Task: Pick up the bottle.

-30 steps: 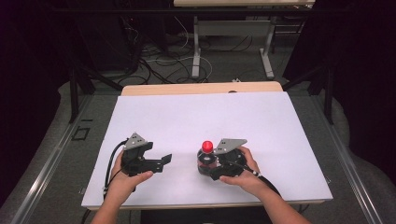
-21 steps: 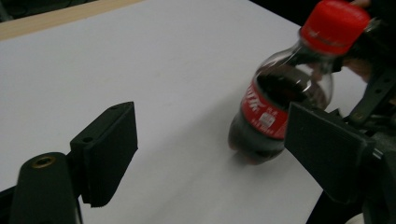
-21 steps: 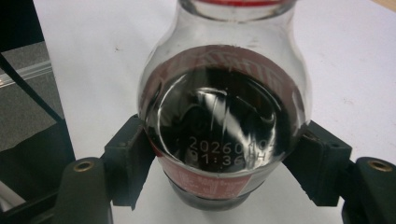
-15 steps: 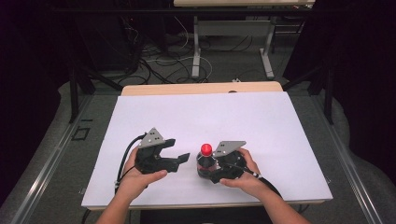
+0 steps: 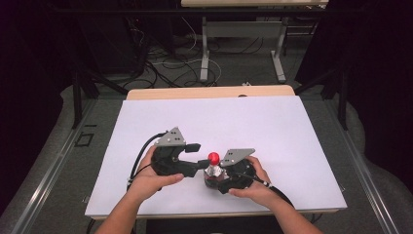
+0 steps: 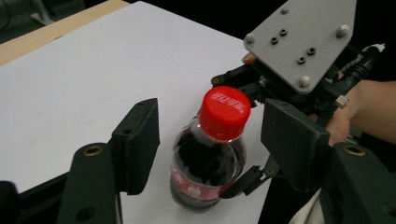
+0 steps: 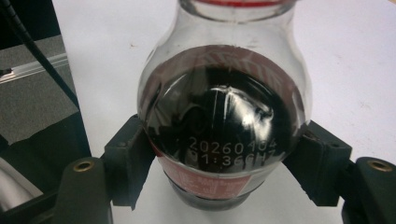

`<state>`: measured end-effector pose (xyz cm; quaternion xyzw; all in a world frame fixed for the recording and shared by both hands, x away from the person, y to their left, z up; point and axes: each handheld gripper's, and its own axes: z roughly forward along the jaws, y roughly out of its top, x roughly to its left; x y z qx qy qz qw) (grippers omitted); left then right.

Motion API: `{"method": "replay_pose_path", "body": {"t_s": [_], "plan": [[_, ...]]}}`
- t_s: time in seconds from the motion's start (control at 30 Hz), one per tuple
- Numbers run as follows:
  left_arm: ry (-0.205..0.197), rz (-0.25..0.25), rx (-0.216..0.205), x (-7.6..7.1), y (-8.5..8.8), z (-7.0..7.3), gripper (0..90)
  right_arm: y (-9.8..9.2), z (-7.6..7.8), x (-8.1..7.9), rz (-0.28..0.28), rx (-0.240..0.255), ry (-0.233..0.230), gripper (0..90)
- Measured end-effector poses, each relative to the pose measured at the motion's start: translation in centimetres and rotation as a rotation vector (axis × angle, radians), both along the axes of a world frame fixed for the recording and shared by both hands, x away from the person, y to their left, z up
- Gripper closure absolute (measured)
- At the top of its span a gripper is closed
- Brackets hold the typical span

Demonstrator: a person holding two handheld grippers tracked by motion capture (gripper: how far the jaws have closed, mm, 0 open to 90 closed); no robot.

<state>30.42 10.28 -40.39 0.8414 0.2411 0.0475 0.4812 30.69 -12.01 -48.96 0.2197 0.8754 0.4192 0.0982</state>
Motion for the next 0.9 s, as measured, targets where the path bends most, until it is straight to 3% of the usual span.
{"method": "replay_pose_path", "body": {"t_s": [0.03,0.23,0.3,0.5,0.6,0.9], "plan": [[0.023,-0.028,-0.002,0.1,-0.4,0.1,41.1,0.0,0.0,0.0,0.001,0.0,0.0,29.4],[0.023,-0.06,0.01,0.7,-1.1,0.1,44.8,0.2,0.0,-0.2,0.024,0.009,-0.002,29.4],[0.052,-0.071,-0.019,1.0,-1.3,0.1,46.6,0.2,0.0,-0.3,0.033,0.017,-0.002,29.4],[0.085,-0.104,-0.034,1.4,-1.5,0.1,51.8,0.3,0.1,-0.4,0.047,0.037,0.001,29.4],[0.087,-0.134,-0.031,1.4,-1.7,0.0,53.2,0.3,0.1,-0.5,0.056,0.044,0.006,29.4],[0.073,-0.137,-0.025,1.3,-1.9,-0.3,60.7,0.4,0.2,-0.6,0.077,0.051,0.005,29.4]]}}
